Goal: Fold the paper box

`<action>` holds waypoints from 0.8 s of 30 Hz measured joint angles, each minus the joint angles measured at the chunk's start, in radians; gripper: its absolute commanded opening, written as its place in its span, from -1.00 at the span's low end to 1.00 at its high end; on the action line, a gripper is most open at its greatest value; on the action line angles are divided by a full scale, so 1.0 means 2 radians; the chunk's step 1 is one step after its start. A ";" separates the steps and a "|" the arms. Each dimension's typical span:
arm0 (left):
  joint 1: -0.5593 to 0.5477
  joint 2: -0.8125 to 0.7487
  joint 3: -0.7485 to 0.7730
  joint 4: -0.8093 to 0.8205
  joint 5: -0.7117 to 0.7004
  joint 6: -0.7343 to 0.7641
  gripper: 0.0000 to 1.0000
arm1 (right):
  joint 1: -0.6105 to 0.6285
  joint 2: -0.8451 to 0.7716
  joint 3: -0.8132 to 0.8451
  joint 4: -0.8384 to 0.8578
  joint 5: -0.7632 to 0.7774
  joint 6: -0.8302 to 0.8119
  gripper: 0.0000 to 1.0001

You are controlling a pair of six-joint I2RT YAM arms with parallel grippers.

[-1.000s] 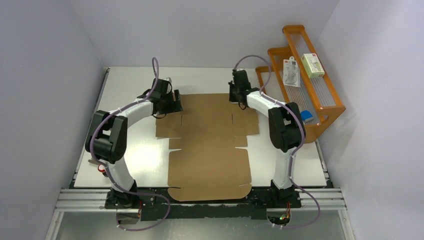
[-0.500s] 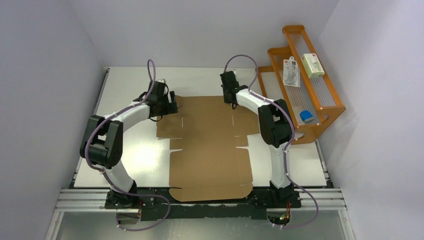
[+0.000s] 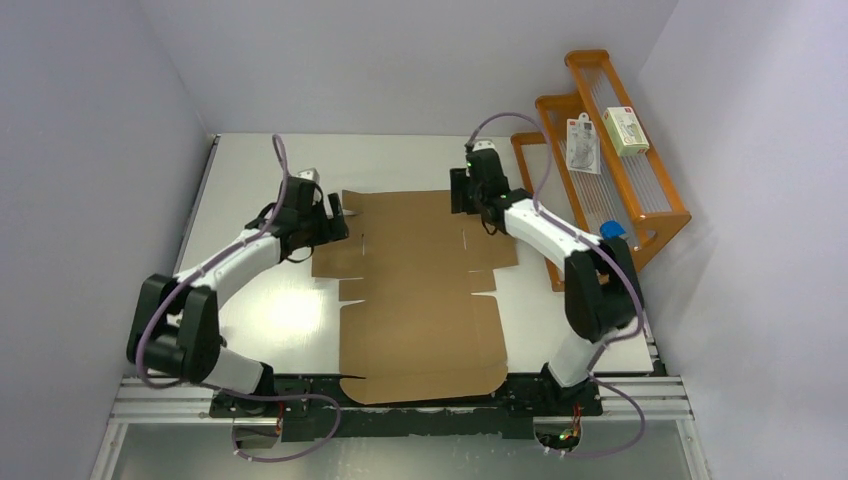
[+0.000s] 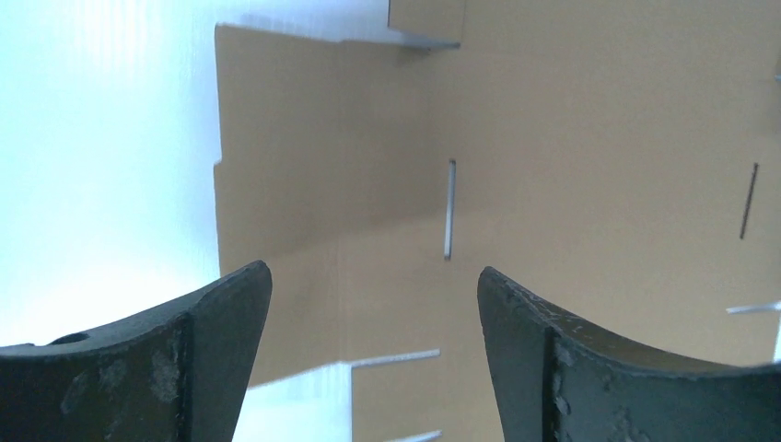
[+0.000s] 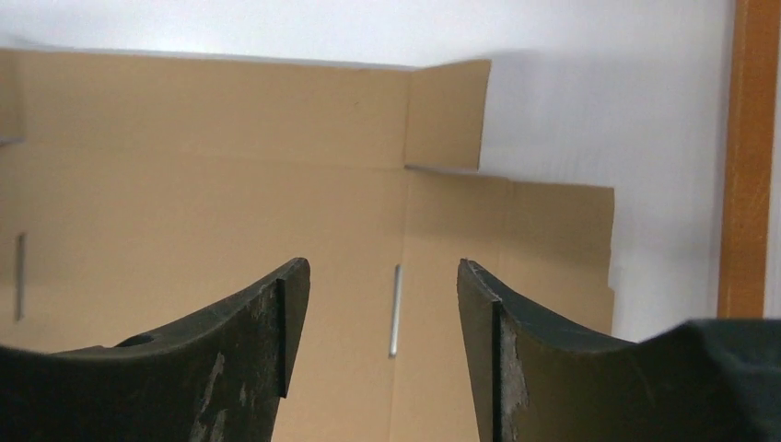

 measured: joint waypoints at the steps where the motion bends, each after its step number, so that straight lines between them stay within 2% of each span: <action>1: 0.000 -0.019 -0.013 0.001 0.002 -0.002 0.75 | 0.000 -0.023 -0.022 0.010 -0.011 0.003 0.30; 7: 0.000 -0.104 -0.091 0.002 0.011 -0.018 0.79 | 0.006 -0.085 -0.134 0.080 -0.090 0.025 0.35; 14: 0.025 -0.142 -0.152 0.015 -0.002 -0.041 0.81 | 0.045 -0.093 -0.214 0.131 -0.164 0.039 0.37; 19: 0.070 -0.111 -0.166 0.060 0.006 -0.051 0.71 | 0.065 -0.092 -0.234 0.178 -0.199 0.047 0.38; 24: 0.090 -0.047 -0.167 0.109 0.053 -0.053 0.52 | 0.076 -0.069 -0.234 0.218 -0.219 0.056 0.38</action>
